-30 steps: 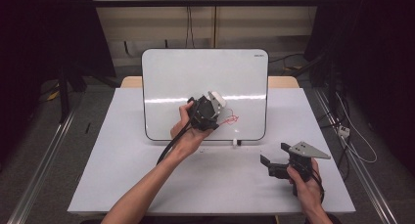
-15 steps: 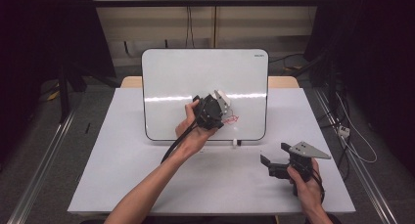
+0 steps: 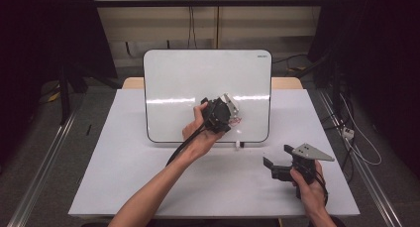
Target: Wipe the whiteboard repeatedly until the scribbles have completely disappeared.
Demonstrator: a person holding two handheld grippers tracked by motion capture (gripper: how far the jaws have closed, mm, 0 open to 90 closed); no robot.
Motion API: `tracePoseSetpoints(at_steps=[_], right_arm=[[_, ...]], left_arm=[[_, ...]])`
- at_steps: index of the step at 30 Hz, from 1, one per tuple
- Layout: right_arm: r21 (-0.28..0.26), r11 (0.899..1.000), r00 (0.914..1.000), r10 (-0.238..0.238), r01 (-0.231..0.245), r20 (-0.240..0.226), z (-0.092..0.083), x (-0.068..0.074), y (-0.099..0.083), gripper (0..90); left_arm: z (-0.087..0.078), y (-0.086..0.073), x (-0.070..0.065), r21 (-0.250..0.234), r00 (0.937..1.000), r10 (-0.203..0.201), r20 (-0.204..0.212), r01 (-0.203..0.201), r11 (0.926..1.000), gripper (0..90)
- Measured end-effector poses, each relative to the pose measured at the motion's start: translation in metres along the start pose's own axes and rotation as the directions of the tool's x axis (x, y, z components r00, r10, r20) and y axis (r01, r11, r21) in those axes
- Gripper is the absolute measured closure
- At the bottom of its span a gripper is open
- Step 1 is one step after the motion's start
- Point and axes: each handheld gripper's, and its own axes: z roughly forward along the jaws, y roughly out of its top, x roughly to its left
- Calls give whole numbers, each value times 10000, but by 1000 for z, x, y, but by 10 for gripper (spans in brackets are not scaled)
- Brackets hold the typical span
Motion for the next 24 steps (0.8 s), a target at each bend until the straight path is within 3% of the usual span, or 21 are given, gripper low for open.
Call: tracePoseSetpoints(at_steps=[1, 2, 3, 6, 15, 16, 17, 18, 19, 21, 24], right_arm=[[-4, 10000, 10000, 4, -4, 1, 0, 0, 0, 73], [-4, 10000, 10000, -10, 10, -12, 0, 0, 0, 74], [-14, 10000, 10000, -18, 18, -20, 0, 0, 0, 74], [-15, 10000, 10000, 22, -22, -7, -1, 0, 0, 74], [-34, 10000, 10000, -9, 9, -1, -1, 0, 0, 73], [-39, 10000, 10000, 5, -5, 9, -1, 0, 0, 73], [-44, 10000, 10000, -10, 10, 15, -1, 0, 0, 74], [-24, 10000, 10000, -7, 8, 12, -1, 0, 0, 73], [-24, 10000, 10000, -5, 5, 13, 0, 0, 0, 73], [-13, 10000, 10000, -56, 56, -13, 0, 1, 0, 73], [-20, 10000, 10000, -36, 36, -7, 0, 1, 0, 73]], left_arm=[[0, 2, -3, 133, 9997, 252, -34, -252, 9996, 307], [1, 3, -6, 58, 9997, 179, -134, -179, 9998, 308], [1, 4, -7, 201, 9992, 386, -68, -385, 9991, 308], [2, 3, -10, 122, 9990, 443, -25, -442, 9989, 308], [3, 0, -29, 327, 9938, 1114, 52, -1115, 9932, 309], [4, 0, -30, 304, 9947, 1026, -15, -1025, 9943, 309], [3, 0, -31, 458, 9912, 1324, 44, -1324, 9901, 308], [4, -1, -35, 349, 9915, 1303, 54, -1304, 9909, 309], [3, -1, -36, 518, 9868, 1618, 35, -1618, 9855, 309], [4, -3, -39, 397, 9895, 1429, 230, -1438, 9888, 309], [4, -7, -50, 528, 9820, 1847, 394, -1867, 9810, 309]])
